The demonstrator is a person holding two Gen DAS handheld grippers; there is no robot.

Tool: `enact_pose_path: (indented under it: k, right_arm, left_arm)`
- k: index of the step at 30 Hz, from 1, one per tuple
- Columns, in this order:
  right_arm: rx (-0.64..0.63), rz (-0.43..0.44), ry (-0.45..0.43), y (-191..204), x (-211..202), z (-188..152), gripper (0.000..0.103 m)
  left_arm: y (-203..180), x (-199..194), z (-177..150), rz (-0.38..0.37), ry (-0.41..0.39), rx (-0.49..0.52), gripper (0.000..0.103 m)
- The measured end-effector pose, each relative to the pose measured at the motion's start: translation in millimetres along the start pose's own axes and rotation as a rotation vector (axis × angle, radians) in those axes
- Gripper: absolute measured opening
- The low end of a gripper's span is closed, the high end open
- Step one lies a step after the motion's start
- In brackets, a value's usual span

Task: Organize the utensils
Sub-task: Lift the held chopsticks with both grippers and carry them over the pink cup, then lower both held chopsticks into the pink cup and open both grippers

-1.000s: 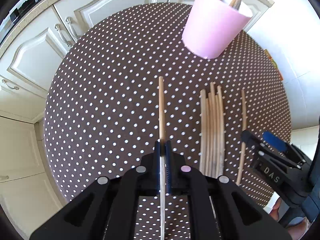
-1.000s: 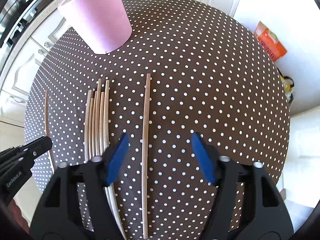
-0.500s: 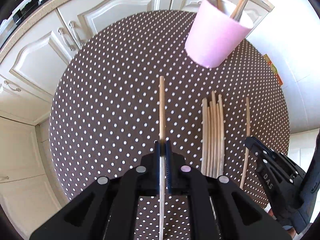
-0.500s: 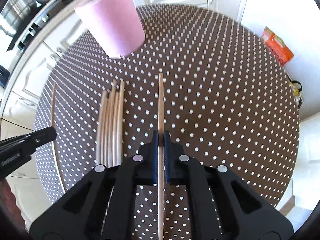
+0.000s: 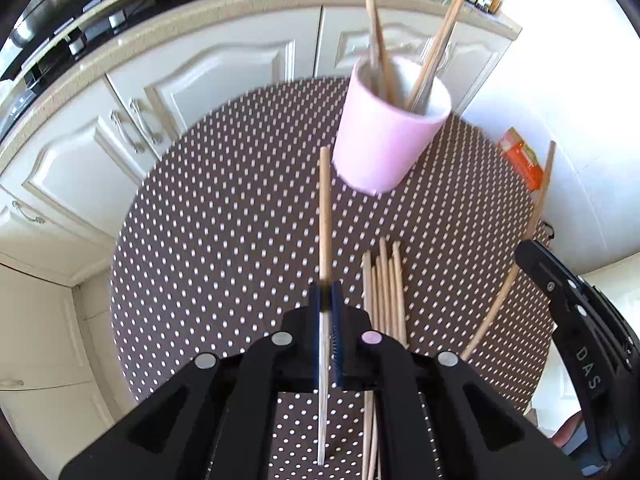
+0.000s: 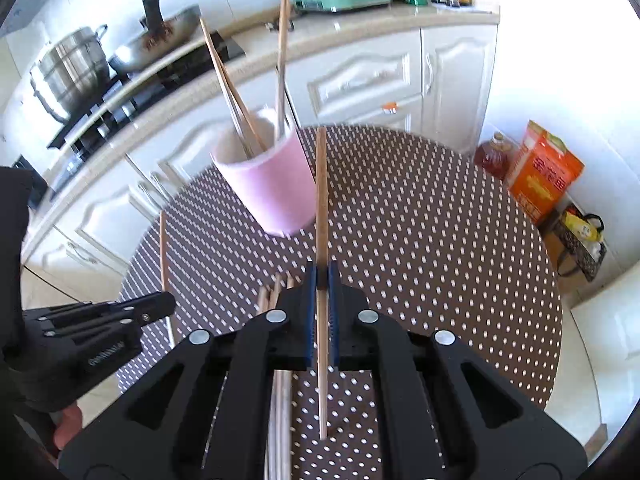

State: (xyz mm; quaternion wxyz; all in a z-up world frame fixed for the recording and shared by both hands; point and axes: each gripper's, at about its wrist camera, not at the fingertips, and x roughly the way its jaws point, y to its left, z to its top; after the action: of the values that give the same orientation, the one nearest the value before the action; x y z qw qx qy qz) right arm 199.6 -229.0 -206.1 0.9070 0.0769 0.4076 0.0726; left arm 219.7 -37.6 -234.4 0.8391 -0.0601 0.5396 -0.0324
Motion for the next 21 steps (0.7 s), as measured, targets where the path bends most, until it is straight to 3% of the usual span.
enact_pose_path:
  k: [4, 12, 21]
  right_arm:
    - [0.006, 0.021, -0.047, 0.4, -7.2, 12.0, 0.006]
    - [0.016, 0.048, -0.132, 3.1, -25.5, 36.3, 0.006]
    - [0.064, 0.07, -0.184, 1.0, -42.8, 71.0, 0.006]
  left_arm:
    - [1.6, -13.8, 12.9, -0.005, -0.036, -0.013, 0.006]
    - [7.3, -62.9, 37.5, 0.007, -0.224, -0.078, 0.006]
    - [7.7, -94.7, 76.6, -0.005, -0.309, -0.116, 0.006]
